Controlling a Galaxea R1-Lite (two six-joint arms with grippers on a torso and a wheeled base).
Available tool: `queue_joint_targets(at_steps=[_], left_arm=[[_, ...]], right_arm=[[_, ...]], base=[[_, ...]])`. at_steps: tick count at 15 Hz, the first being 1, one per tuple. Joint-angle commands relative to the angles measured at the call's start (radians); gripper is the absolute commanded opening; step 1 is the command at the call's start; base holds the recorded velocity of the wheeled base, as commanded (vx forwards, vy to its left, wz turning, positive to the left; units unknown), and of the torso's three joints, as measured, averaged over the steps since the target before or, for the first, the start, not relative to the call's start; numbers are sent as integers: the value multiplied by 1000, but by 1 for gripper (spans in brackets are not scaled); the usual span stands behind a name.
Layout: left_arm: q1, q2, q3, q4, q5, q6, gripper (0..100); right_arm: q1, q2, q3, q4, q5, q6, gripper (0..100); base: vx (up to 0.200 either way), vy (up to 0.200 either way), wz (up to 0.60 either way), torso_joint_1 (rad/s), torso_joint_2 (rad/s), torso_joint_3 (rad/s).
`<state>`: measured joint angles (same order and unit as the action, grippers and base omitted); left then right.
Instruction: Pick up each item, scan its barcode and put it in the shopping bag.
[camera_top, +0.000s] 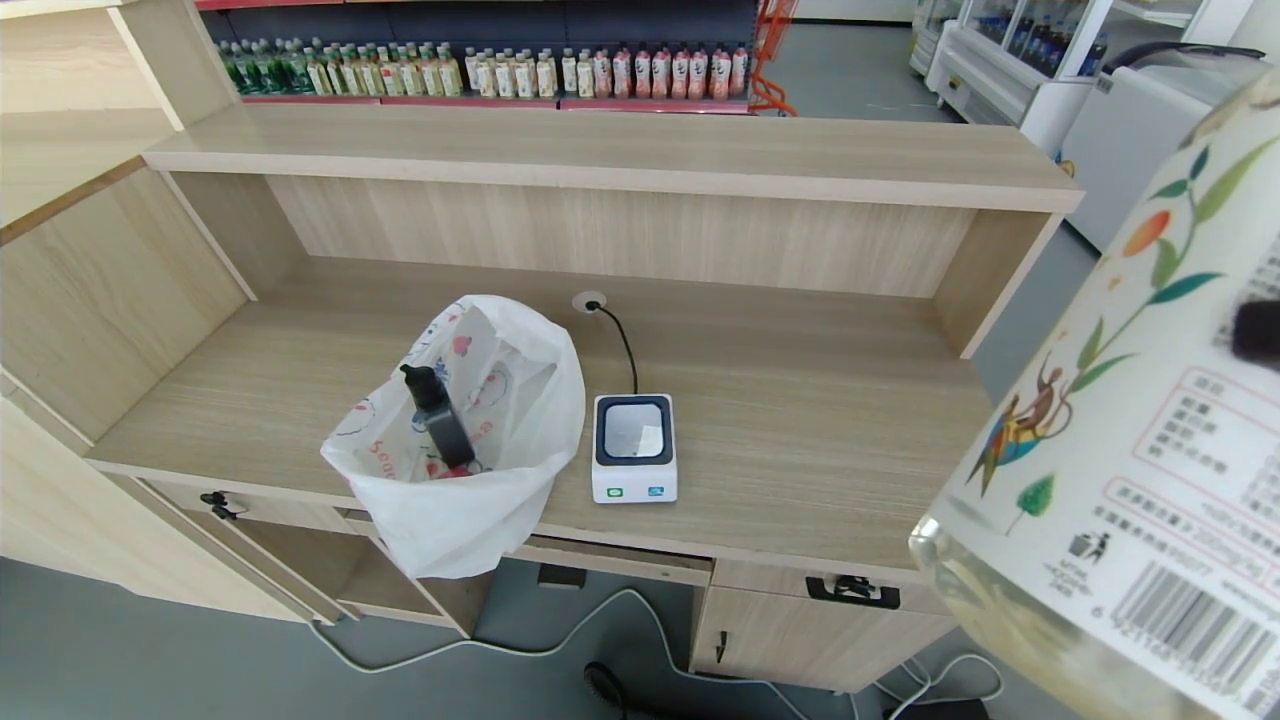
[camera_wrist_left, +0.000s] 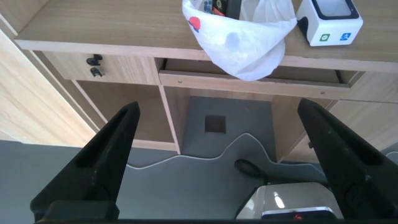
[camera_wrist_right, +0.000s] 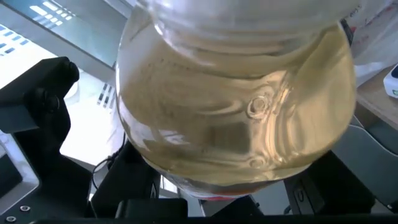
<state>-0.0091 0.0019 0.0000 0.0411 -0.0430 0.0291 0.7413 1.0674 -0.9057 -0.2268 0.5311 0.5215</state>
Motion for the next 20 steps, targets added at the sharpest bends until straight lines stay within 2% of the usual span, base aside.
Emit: queue_joint_targets(at_steps=[1,14,16,17,18,20], left_arm=[[0,0,0,0,0,0,100],[0,0,0,0,0,0,100],[0,0,0,0,0,0,100],[0,0,0,0,0,0,100],[0,0,0,0,0,0,100],[0,0,0,0,0,0,100]], right_arm=[[3,-7,5,0,0,0,0],[4,-26,36,-5,3,-8,0],[-2,-27,48,-3,-2,-52,0],[-11,-26,62,-3,-10,-123,0],[-126,-3,119,-6,-29,-390,0],[-376,65,185,-40,-100,-822,0]], base=[[0,0,0,0,0,0],[0,0,0,0,0,0],[0,0,0,0,0,0],[0,0,0,0,0,0],[0,0,0,0,0,0],[0,0,0,0,0,0]])
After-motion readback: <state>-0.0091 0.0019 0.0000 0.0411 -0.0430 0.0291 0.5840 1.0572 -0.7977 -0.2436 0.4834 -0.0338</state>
